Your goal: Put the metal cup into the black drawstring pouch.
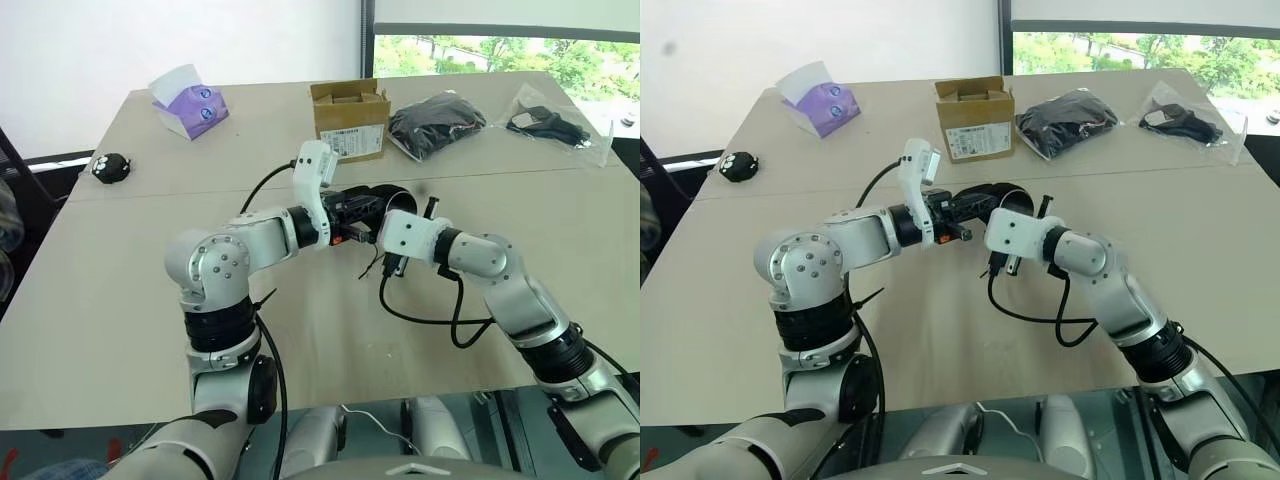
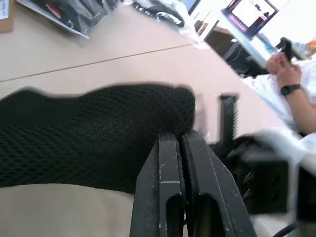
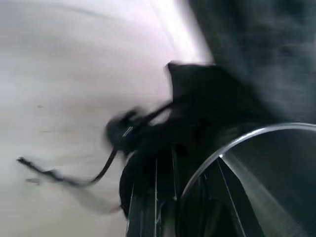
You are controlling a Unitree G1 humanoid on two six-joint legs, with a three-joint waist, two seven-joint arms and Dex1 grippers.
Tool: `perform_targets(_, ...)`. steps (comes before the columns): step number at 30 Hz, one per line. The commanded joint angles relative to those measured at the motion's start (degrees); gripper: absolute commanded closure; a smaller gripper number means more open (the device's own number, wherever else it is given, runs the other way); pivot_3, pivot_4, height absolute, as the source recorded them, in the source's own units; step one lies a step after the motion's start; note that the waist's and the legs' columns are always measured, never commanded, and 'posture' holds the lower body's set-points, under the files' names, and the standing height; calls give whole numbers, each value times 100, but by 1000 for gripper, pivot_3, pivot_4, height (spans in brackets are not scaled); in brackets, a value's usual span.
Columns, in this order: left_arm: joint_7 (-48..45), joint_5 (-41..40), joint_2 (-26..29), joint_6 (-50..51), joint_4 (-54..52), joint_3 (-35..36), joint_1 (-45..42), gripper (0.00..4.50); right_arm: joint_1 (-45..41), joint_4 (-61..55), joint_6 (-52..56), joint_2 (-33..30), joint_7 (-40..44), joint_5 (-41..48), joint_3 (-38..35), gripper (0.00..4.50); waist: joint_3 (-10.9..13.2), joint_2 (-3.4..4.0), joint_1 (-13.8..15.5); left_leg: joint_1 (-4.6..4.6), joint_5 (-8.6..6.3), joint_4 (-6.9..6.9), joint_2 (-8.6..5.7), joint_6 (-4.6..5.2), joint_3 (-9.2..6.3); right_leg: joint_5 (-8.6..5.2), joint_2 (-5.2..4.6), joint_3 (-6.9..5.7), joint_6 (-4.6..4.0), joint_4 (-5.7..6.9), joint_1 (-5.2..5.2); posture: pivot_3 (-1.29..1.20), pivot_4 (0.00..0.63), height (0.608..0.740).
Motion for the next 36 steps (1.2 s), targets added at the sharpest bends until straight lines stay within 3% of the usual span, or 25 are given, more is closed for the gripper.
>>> perform_targets(1,48,-233,-92,52,-194,57,-54,4500,-202,-236,-38,-47,113,-144,29,3799,0,0,2,0,0,0,0,0,-1,0,0,-1,0,0,0,0,150,740)
perform_targets(4,135,-273,-152,48,-132,166,-52,4500,-228,-274,-14,-52,165,-71,-94,2797,0,0,1,0,0,0,0,0,0,0,0,0,0,0,0,0,150,740)
perform_targets(5,181,-246,-157,30,-77,203,-51,4500,-212,-325,-24,-20,131,39,-243,2128,0,0,-3,0,0,0,0,0,-1,0,0,0,0,0,0,0,150,740)
perform_targets(8,326,35,2,-146,166,100,-20,4500,-76,-545,-298,-25,54,444,-715,1152,0,0,2,0,0,-1,2,0,0,0,2,1,0,1,-1,0,150,740)
perform_targets(14,643,205,-2,-365,709,317,-236,4500,603,-1419,-401,-530,697,1635,-1490,1152,5,-8,38,-5,0,-1,-2,0,-6,0,-1,-4,1,-7,1,0,150,740)
perform_targets(20,912,-36,-374,-262,948,817,-549,4500,956,-1900,323,-344,411,2275,-1824,1152,7,-12,20,-5,0,-1,3,0,-5,0,0,-3,0,-2,-1,0,150,740)
perform_targets(22,1096,-173,-603,-169,1029,1138,-711,4500,1358,-1859,1105,-204,268,2584,-1779,1152,8,-13,30,-6,0,0,1,0,-5,0,-1,-4,1,-4,0,0,150,740)
perform_targets(26,1450,-400,-927,-26,1192,1654,-1037,4500,1716,-1428,2039,281,-156,2746,-1371,1152,10,-17,44,-8,0,0,1,0,-7,0,-1,-4,0,-2,-2,0,150,740)
perform_targets(29,1603,-428,-1022,18,1213,1704,-1139,4500,1597,-842,2291,1139,-596,3074,-1533,1152,11,-17,-4,-8,0,2,1,0,0,0,0,4,0,3,-6,0,150,740)
perform_targets(36,1814,-484,-1145,38,1114,1693,-1052,4500,631,1215,1280,1966,-1311,2519,-1374,1152,12,-16,-4,-6,0,1,-3,-1,2,1,2,5,0,5,-9,0,150,740)
